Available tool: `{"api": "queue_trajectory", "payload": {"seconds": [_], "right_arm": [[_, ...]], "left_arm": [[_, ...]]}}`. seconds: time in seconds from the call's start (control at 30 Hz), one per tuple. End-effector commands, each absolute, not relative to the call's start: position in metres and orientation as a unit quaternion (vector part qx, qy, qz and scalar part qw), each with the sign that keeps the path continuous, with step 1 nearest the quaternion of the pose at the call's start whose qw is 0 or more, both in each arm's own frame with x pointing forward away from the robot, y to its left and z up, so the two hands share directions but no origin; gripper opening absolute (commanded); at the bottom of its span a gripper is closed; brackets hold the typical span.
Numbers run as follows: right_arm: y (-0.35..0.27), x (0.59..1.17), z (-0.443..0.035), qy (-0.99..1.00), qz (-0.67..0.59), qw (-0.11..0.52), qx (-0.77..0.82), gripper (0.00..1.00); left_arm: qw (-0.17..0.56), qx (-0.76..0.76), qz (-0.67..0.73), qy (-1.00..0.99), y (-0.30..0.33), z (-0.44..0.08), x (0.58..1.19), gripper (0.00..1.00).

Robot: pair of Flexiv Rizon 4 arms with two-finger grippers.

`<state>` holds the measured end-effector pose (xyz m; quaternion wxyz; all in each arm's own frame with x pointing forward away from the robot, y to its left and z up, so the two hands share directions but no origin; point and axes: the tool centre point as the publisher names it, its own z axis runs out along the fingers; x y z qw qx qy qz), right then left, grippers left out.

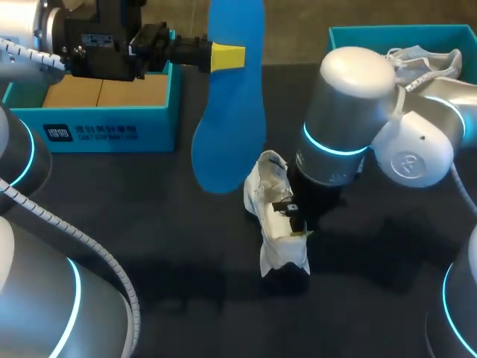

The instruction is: Take the shoe out of the shoebox, open the shoe tongue, remove and reinsert the insole, then place the shoe into the shoebox

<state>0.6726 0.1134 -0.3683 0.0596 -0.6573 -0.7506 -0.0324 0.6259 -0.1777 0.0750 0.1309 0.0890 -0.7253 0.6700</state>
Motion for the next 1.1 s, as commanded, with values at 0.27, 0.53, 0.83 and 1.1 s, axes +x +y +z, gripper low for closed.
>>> {"api": "queue_trajectory", "payload": {"seconds": [0.27,0.53,0.83,1.1], "right_arm": [[0.113,0.674,-0.386,-0.729,-0.046,0.069,-0.679,0.0],[0.113,0.676,-0.399,-0.722,-0.049,0.075,-0.686,0.0],[0.116,0.677,-0.403,-0.72,-0.052,0.079,-0.687,0.0],[0.117,0.677,-0.408,-0.715,-0.053,0.082,-0.692,0.0]], "left_arm": [[0.131,0.088,0.67,-0.725,-0.178,0.075,0.626,0.0],[0.131,0.088,0.67,-0.725,-0.178,0.075,0.626,0.0],[0.131,0.088,0.67,-0.725,-0.178,0.075,0.626,0.0],[0.131,0.088,0.67,-0.725,-0.178,0.075,0.626,0.0]]}}
